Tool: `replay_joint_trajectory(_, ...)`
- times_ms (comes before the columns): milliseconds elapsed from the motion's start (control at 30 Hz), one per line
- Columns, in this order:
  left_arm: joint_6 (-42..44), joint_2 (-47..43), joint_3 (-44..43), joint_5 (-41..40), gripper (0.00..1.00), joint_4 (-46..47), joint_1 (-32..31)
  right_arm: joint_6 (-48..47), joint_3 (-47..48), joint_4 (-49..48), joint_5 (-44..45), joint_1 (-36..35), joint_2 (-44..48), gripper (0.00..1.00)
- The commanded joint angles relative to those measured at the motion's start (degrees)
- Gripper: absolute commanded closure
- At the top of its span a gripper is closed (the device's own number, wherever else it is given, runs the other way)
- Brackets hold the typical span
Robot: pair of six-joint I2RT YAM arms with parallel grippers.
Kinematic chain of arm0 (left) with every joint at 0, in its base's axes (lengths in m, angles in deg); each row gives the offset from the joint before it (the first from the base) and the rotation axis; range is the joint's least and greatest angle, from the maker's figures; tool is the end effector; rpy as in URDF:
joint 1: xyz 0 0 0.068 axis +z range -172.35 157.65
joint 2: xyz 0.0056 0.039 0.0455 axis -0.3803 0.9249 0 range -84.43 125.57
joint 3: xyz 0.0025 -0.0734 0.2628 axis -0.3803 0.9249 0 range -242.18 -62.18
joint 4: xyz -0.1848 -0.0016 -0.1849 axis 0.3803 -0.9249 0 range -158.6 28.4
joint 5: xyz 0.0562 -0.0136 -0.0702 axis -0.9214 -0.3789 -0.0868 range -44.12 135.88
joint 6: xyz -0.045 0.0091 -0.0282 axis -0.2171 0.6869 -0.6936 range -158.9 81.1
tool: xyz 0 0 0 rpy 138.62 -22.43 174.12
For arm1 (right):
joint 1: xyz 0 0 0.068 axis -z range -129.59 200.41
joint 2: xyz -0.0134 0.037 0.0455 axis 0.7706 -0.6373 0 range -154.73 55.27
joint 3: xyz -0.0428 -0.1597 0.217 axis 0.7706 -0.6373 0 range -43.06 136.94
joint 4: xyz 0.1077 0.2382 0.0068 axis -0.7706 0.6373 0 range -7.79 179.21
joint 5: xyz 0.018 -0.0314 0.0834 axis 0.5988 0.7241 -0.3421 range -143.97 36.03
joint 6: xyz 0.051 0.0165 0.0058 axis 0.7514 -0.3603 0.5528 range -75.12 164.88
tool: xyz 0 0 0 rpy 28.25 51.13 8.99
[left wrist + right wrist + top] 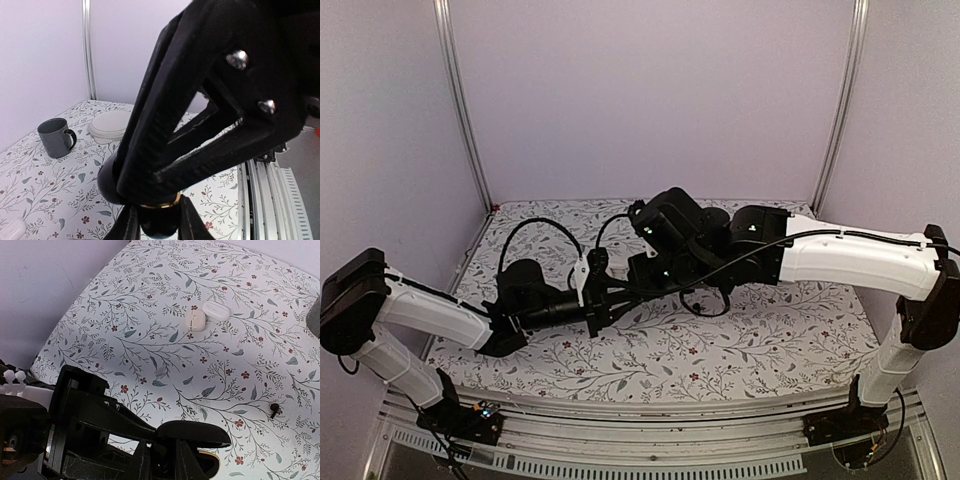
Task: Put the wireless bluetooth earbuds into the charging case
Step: Place the left earbud in the left side groove of the charging case.
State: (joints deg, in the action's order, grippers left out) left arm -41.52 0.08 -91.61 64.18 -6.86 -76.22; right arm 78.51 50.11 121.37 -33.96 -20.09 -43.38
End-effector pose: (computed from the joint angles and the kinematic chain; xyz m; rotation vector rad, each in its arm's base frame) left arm 0.1631 -0.2424 0.2092 0.9522 1.3740 -1.0106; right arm 0.1403 0.3597 0.3353 -0.5770 2.2770 0.5180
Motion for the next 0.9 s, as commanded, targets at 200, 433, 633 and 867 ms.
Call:
replay_joint_trajectory(200, -2.1, -2.2, 1.6, 0.3, 1.00, 5.3, 0.7, 0.5, -3.1, -4.1, 2.0, -0.3, 2.6, 0.89)
replay_joint_trajectory(433, -3.5, -2.1, 2.2, 0.9, 1.00, 7.4, 1.2, 0.5, -6.5, -7.3, 2.7, -0.3, 5.5, 0.90)
replay_joint_trajectory(633, -4.1, -2.3, 2.4, 1.2, 1.00, 8.5, 1.3, 0.6, -9.5, -10.3, 3.9, -0.3, 8.0, 0.91)
replay_joint_trajectory(867, -5.4, -2.3, 2.8, 1.4, 1.00, 10.3, 1.5, 0.4, -13.4, -14.2, 5.2, -0.3, 10.5, 0.92)
